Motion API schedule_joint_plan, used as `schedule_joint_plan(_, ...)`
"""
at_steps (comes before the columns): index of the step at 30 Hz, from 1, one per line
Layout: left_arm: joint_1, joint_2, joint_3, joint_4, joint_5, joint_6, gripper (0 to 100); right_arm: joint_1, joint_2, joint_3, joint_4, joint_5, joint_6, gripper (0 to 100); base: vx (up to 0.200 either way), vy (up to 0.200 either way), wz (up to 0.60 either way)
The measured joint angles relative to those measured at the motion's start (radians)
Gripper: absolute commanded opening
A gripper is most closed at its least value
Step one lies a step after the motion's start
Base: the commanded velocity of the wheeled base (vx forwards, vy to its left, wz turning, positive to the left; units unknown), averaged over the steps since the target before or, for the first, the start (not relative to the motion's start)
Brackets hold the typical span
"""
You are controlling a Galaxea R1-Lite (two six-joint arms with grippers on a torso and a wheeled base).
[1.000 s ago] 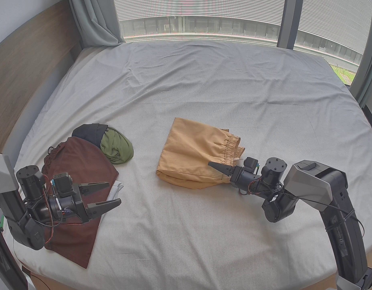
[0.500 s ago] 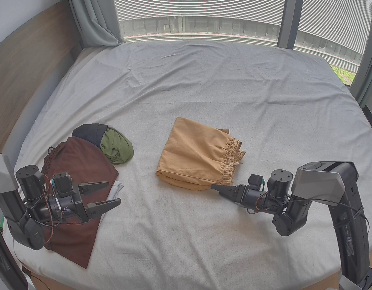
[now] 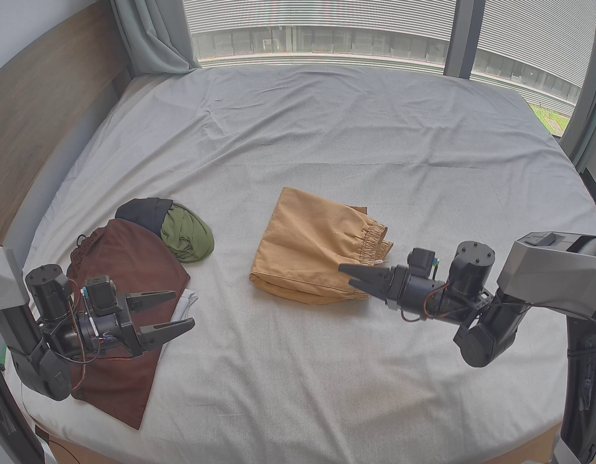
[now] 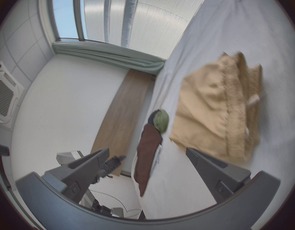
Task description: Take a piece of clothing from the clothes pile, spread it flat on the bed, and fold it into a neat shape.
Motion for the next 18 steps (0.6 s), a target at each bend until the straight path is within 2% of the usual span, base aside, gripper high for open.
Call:
schedule_joint_plan(7, 0.001, 0.000, 0.000, 0.000, 0.000, 0.000, 100, -0.005, -0.018, -0.175, 0.005, -0.004, 0.062, 100, 0.000, 0.000, 0.00)
schedule_joint_plan(18, 0.003, 0.000, 0.001, 0.000, 0.000, 0.000, 100, -0.044, 0.161, -0.399, 0.009, -0.010, 0.082, 100, 0.000, 0.000, 0.00)
